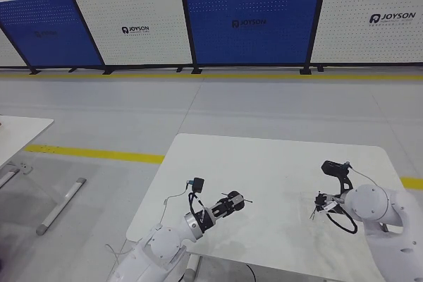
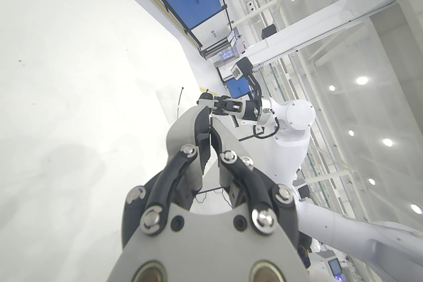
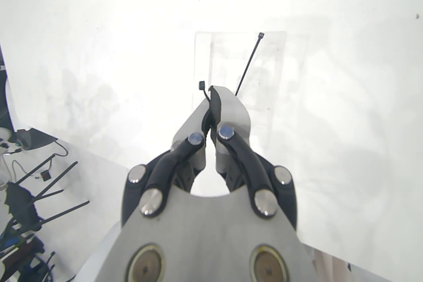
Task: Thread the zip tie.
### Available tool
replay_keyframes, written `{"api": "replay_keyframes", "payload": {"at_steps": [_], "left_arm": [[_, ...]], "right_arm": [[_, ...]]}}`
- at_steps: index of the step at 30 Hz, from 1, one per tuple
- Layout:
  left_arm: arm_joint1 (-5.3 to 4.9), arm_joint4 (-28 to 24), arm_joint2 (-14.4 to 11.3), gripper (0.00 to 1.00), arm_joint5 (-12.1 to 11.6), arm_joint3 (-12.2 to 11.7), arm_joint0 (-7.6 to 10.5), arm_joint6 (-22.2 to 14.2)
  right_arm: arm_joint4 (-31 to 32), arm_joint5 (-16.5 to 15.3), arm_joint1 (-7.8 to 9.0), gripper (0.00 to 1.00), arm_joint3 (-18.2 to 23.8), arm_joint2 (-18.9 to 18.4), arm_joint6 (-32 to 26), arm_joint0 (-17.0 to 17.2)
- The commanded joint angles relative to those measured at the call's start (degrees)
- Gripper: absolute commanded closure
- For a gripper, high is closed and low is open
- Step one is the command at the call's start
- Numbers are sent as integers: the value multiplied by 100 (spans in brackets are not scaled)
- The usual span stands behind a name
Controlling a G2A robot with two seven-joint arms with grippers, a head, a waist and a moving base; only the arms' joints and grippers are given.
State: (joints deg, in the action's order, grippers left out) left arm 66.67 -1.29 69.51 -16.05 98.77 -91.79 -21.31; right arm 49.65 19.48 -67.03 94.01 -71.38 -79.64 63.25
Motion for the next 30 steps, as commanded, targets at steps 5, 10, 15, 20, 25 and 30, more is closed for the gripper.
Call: {"api": "replay_keyframes", "payload": {"at_steps": [5, 10, 15, 20, 25, 30], "left_arm": [[0, 0, 0, 100, 0, 0, 0, 0], [0, 0, 0, 100, 0, 0, 0, 0], [0, 0, 0, 100, 0, 0, 0, 0], [0, 0, 0, 100, 0, 0, 0, 0], [0, 0, 0, 100, 0, 0, 0, 0], [0, 0, 0, 100, 0, 0, 0, 0]], "right_arm": [[0, 0, 0, 100, 0, 0, 0, 0], [0, 0, 0, 100, 0, 0, 0, 0], [-2, -39, 6, 100, 53, -38, 260, 89], [121, 0, 9, 100, 640, -591, 589, 546], [-41, 0, -93, 100, 1611, -1231, 1246, 1413], [-107, 0, -139, 100, 1785, -1327, 1388, 1623]]}}
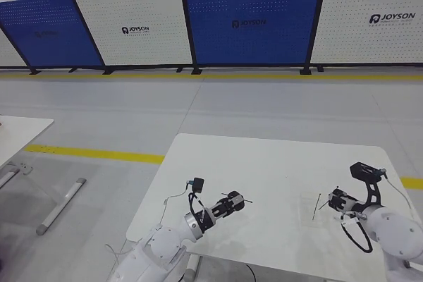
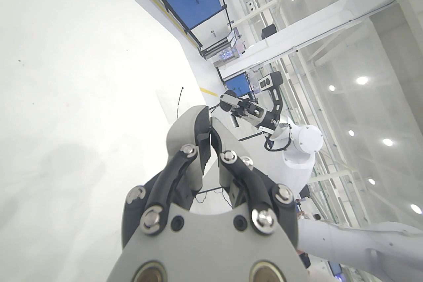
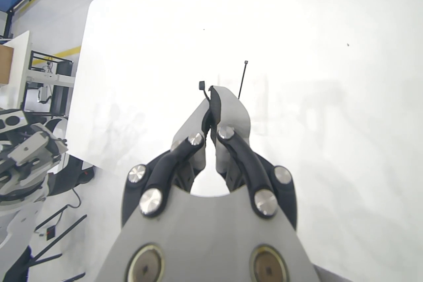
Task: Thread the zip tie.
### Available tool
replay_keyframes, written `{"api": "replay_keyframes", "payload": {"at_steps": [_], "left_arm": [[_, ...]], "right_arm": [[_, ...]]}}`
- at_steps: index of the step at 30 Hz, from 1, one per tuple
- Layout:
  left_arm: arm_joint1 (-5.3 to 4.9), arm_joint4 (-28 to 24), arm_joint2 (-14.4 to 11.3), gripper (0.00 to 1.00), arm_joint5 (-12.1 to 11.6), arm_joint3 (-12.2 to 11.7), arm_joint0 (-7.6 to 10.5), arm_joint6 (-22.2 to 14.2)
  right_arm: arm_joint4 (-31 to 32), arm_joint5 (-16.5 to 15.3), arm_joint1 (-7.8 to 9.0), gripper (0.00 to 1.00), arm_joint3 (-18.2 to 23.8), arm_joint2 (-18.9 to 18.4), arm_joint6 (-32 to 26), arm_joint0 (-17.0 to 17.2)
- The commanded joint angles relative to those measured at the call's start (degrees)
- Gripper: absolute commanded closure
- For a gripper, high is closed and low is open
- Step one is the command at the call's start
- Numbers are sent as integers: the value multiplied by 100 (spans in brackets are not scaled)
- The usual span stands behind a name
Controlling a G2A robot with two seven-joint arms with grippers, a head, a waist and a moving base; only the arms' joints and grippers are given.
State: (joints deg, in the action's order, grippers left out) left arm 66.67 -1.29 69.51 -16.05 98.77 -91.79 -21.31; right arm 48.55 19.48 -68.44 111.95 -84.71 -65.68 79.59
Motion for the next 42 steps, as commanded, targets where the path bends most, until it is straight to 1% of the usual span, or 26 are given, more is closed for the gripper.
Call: {"api": "replay_keyframes", "payload": {"at_steps": [1, 38, 40, 42], "left_arm": [[0, 0, 0, 100, 0, 0, 0, 0], [0, 0, 0, 100, 0, 0, 0, 0], [0, 0, 0, 100, 0, 0, 0, 0], [0, 0, 0, 100, 0, 0, 0, 0]], "right_arm": [[4, 0, 2, 100, -10, 5, -8, -11], [4, 0, 2, 100, -10, 5, -8, -11], [-55, -48, -10, 100, -35, 58, 270, 57], [-373, 0, -41, 100, -43, 45, 692, 132]]}}
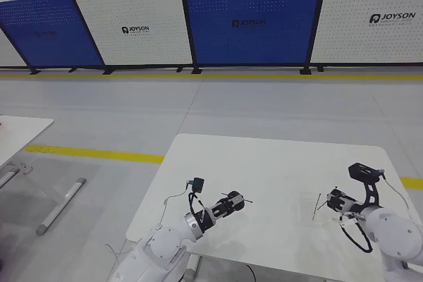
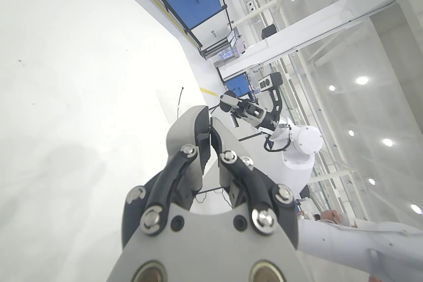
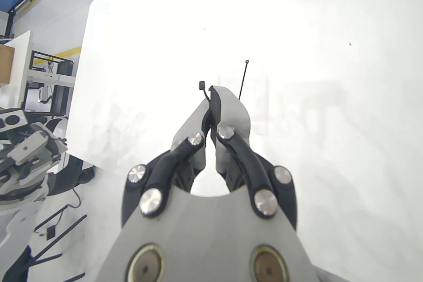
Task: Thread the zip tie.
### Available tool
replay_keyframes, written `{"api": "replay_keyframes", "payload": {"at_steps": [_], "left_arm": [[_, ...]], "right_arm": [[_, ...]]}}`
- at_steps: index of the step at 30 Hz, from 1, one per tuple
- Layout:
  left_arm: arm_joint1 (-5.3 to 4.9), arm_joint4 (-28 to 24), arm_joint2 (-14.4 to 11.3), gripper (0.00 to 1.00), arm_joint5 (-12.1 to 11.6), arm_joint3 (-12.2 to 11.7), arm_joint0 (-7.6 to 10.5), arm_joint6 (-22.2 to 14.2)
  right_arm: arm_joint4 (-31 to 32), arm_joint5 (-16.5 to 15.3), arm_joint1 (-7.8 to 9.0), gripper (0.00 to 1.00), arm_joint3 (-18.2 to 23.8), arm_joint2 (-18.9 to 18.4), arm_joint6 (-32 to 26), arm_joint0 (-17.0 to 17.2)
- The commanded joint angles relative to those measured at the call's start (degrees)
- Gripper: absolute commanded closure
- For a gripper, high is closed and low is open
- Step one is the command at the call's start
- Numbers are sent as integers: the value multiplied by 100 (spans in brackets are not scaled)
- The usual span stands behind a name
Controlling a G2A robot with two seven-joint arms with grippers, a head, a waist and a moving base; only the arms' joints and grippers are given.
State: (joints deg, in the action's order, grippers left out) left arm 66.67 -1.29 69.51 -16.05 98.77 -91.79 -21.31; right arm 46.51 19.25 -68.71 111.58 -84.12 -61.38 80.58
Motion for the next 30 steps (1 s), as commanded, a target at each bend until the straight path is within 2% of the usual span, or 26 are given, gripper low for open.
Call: {"api": "replay_keyframes", "payload": {"at_steps": [1, 4, 7, 9, 23, 25, 27, 30], "left_arm": [[0, 0, 0, 100, 0, 0, 0, 0], [0, 0, 0, 100, 0, 0, 0, 0], [0, 0, 0, 100, 0, 0, 0, 0], [0, 0, 0, 100, 0, 0, 0, 0], [2, 68, -6, 100, 18, 18, 22, 66], [22, 511, -142, 100, 110, 128, 115, 339], [57, 706, -354, 100, 168, 247, 240, 490], [106, 1171, -631, 100, 348, 287, 435, 773]], "right_arm": [[-388, 23, -34, 100, -20, -41, 476, 84], [-1006, 23, -101, 100, 79, -147, 1234, 308], [-1294, 23, -136, 100, 293, -199, 1739, 576], [-1276, 23, -144, 100, 369, -150, 1848, 655], [-1276, 23, -144, 100, 369, -150, 1848, 655], [-1276, 23, -144, 100, 369, -150, 1848, 655], [-1276, 23, -144, 100, 369, -150, 1848, 655], [-1276, 23, -144, 100, 369, -150, 1848, 655]]}}
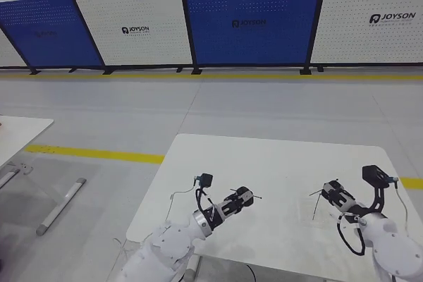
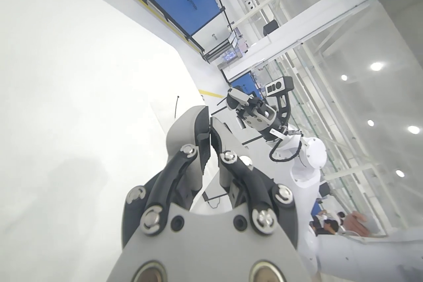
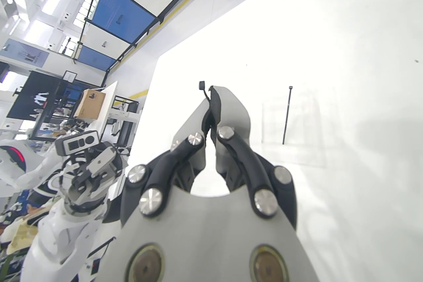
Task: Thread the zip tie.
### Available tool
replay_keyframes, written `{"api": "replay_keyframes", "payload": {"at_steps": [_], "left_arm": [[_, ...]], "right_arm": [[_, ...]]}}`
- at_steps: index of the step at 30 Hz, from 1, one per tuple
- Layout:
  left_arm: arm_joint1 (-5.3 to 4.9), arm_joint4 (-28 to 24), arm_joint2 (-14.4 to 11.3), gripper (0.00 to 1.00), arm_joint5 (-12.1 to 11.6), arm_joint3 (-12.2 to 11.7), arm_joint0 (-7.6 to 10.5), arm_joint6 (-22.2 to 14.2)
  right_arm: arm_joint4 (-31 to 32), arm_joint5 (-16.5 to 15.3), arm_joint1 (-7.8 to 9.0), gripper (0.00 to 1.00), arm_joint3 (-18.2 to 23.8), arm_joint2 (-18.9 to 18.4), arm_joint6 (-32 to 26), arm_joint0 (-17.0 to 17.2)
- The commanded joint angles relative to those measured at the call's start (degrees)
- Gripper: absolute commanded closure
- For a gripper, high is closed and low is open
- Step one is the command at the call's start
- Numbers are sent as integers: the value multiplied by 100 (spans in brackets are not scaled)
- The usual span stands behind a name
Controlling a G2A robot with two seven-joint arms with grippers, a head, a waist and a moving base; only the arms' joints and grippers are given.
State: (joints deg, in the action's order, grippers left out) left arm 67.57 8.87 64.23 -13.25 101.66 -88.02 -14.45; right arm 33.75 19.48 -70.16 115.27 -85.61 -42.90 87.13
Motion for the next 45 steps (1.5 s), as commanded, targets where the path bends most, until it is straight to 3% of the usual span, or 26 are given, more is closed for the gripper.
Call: {"api": "replay_keyframes", "payload": {"at_steps": [1, 3, 10, 15, 17, 20, 31, 34, 37, 45], "left_arm": [[31, 260, -185, 100, 132, -9, 135, 134], [69, 609, -320, 100, 355, -106, 305, 434], [69, 609, -320, 100, 355, -106, 305, 434], [69, 609, -320, 100, 355, -106, 305, 434], [69, 609, -320, 100, 355, -106, 305, 434], [69, 609, -320, 100, 355, -106, 305, 434], [69, 609, -320, 100, 355, -106, 305, 434], [102, 455, -321, 100, 427, -109, 374, 714], [148, 942, -496, 100, 743, -193, 505, 1112], [148, 942, -496, 100, 743, -193, 505, 1112]], "right_arm": [[0, 0, 0, 100, 0, 0, 0, 0], [0, 0, 0, 100, 0, 0, 0, 0], [-80, -25, -5, 100, -35, 5, 58, 15], [-837, -495, -88, 100, 109, 68, 1230, 237], [-892, -748, -117, 100, 200, 225, 1731, 418], [-764, -850, -144, 100, 178, 505, 2077, 520], [-764, -850, -144, 100, 178, 505, 2077, 520], [-764, -850, -144, 100, 178, 505, 2077, 520], [-764, -850, -144, 100, 178, 505, 2077, 520], [-756, -855, -145, 100, 170, 498, 2112, 517]]}}
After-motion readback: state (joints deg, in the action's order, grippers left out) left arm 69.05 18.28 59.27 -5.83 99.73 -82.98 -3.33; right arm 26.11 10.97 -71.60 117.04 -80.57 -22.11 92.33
